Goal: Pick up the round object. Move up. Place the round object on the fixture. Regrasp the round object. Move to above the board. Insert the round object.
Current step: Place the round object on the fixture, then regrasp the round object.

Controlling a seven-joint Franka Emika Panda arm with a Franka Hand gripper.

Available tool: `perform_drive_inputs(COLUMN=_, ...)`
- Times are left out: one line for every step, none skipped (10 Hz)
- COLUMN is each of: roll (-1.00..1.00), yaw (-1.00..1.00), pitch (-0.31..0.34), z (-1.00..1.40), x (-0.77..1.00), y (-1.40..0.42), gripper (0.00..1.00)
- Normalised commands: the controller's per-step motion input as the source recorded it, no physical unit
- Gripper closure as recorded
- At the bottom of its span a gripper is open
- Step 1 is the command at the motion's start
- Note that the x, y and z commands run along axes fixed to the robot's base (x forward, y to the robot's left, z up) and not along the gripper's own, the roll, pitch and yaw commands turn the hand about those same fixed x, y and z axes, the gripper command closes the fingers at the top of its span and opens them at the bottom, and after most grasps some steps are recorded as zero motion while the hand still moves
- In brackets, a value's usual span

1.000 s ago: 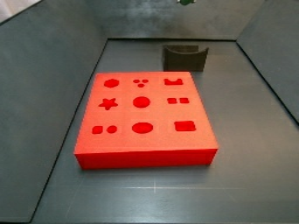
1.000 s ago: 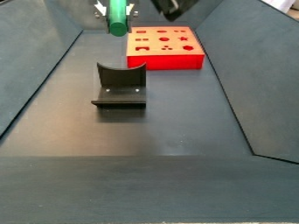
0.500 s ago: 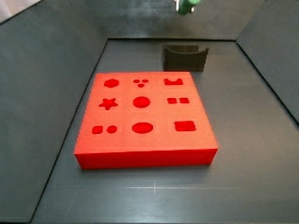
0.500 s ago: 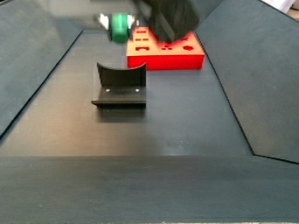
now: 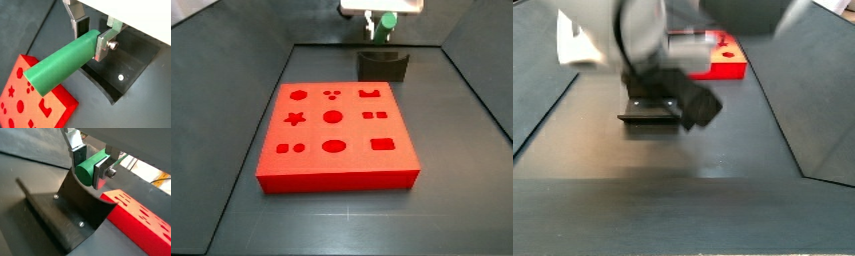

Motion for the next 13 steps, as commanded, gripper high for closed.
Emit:
perform_drive_inputs(roll=-0.45, yaw=-0.14, pitch=0.000, z=-1.00, x=0.16, y=0.10, gripper=1.00)
perform_drive_inputs(roll=-0.26, yaw=-0.11, pitch=-0.004, z=-1.00, x=0.17, y=0.11, gripper=1.00)
perform_drive_inputs(roll=-0.16, yaw=-0.09, pitch=-0.010, z=-1.00, x=0.17, y=0.11, gripper=1.00)
perform_drive_inputs(roll=-0.14, yaw=-0.08, pitch=-0.014, z=-0.81, x=0.15, y=0.10, gripper=1.00)
perform_drive_inputs(roll=-0.12, yaw=-0.07, pitch=-0.023, z=-0.64, x=0.12, y=0.07, gripper=1.00)
perform_drive_inputs(roll=-0.12, yaw=-0.07, pitch=-0.035, z=-0.48, x=0.09, y=0.05, gripper=1.00)
perform_drive_inputs(roll=-0.09, yaw=-0.06, pitch=-0.043, z=-0.35, x=0.06, y=0.04, gripper=1.00)
perform_drive_inputs(roll=0.00, yaw=0.00, pitch=0.000, z=0.00, x=0.00, y=0.00, gripper=0.00)
perform_drive_inputs(roll=-0.01, yaw=-0.05, pitch=-0.014, z=1.00, x=0.00, y=0.00, gripper=0.00)
perform_drive_inputs(roll=0.00, yaw=-0.03, pitch=-0.012, z=1.00, x=-0.01, y=0.00, gripper=0.00)
perform_drive_inputs(roll=0.02, yaw=-0.02, pitch=-0.010, z=1.00, x=-0.03, y=0.00, gripper=0.00)
perform_drive_inputs(roll=0.03, yaw=-0.01, pitch=-0.010, z=1.00, x=-0.03, y=0.00, gripper=0.00)
perform_drive_inputs(roll=0.05, yaw=0.01, pitch=0.000, z=1.00, x=-0.04, y=0.00, gripper=0.00)
